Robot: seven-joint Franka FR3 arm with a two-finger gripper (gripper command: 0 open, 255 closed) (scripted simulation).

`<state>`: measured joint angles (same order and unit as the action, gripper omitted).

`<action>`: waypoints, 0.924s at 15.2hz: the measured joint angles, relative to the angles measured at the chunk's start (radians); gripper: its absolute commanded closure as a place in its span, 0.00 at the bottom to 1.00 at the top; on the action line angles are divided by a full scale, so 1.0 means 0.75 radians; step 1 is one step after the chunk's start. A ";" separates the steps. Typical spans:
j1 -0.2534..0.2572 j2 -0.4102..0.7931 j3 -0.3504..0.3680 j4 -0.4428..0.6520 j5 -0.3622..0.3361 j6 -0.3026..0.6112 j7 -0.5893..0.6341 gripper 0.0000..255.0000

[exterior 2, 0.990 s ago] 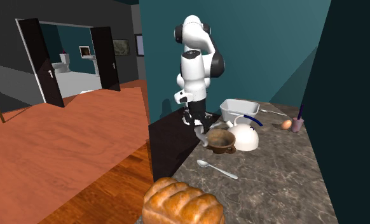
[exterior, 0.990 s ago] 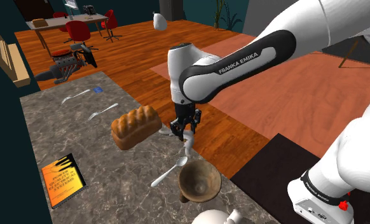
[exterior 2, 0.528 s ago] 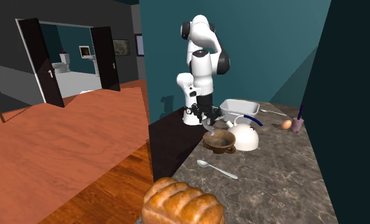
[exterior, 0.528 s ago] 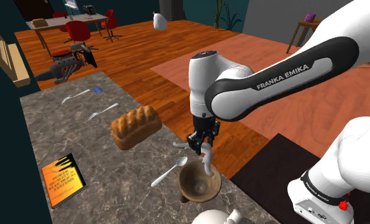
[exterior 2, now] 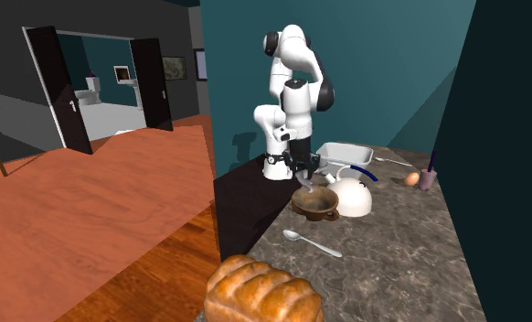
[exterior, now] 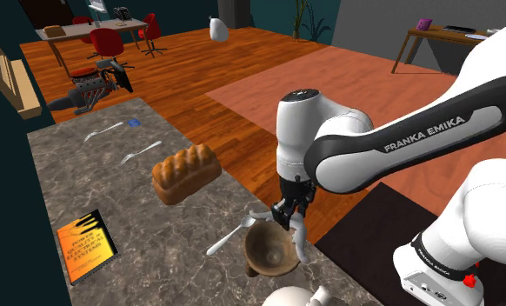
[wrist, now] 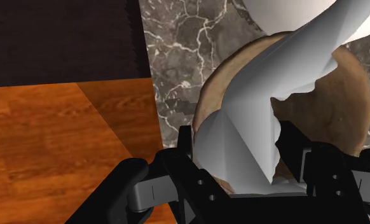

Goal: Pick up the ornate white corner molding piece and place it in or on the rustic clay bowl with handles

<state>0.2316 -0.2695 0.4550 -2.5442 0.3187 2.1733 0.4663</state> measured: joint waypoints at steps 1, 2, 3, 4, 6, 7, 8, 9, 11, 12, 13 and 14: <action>-0.001 0.011 0.002 -0.009 0.000 0.020 -0.001 1.00; 0.000 0.023 0.006 -0.019 0.000 0.041 -0.001 1.00; -0.001 0.031 0.008 -0.029 0.000 0.059 -0.004 1.00; -0.001 0.049 0.013 -0.035 -0.001 0.082 -0.001 1.00; -0.005 0.088 0.020 -0.040 -0.010 0.126 0.002 1.00; -0.004 0.100 0.023 -0.052 -0.009 0.149 0.001 1.00; -0.005 0.115 0.026 -0.058 -0.011 0.170 0.003 1.00; -0.006 0.131 0.029 -0.062 -0.015 0.190 0.004 1.00; -0.006 0.141 0.030 -0.065 -0.016 0.203 0.004 1.00; -0.006 0.143 0.031 -0.066 -0.017 0.206 0.005 1.00; -0.006 0.144 0.031 -0.066 -0.017 0.207 0.005 1.00; -0.006 0.145 0.031 -0.067 -0.017 0.208 0.005 1.00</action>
<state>0.2268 -0.1607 0.4782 -2.5941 0.3060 2.3296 0.4699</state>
